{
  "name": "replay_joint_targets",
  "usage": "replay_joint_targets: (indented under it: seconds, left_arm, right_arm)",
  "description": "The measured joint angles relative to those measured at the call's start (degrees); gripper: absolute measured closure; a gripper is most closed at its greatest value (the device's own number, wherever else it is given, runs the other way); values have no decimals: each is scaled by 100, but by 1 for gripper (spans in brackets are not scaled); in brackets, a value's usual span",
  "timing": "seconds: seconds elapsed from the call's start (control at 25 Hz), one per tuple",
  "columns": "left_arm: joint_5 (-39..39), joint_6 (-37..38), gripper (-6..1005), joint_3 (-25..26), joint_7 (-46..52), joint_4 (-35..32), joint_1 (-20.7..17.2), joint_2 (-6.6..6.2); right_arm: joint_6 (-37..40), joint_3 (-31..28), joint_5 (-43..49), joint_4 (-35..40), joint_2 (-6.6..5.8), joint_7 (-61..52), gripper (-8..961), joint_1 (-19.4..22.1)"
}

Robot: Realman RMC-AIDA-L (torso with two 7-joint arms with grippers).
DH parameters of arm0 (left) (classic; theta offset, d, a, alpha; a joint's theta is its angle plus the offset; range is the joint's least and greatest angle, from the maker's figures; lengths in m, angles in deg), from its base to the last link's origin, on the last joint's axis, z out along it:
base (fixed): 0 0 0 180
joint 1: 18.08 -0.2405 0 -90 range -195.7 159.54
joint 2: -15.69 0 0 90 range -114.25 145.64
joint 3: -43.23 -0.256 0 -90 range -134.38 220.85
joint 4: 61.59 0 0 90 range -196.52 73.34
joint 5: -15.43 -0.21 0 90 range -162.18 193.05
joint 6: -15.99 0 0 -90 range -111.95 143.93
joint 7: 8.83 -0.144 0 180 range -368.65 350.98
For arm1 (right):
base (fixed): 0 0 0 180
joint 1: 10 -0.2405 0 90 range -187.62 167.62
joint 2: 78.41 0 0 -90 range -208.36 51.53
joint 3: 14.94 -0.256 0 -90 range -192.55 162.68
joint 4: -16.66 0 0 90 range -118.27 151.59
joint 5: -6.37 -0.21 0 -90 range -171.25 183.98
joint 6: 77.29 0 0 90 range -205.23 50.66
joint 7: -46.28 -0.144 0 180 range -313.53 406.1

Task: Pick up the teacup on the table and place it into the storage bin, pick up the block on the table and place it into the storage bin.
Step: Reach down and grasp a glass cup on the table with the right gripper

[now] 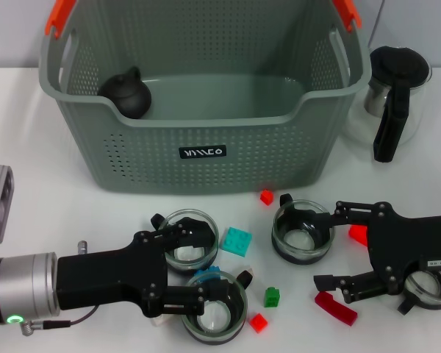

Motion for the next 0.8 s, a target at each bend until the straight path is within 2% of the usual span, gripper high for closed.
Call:
replay_joint_targets:
  seconds: [0.6, 0.8]
  left_arm:
    - [-1, 1, 83, 1, 10, 0, 0, 0]
    - [-1, 23, 84, 1, 10, 0, 0, 0]
  right_arm:
    - [6, -16, 0, -11, 20, -2, 8, 28]
    - [212, -42, -31, 36, -128, -148, 8, 53]
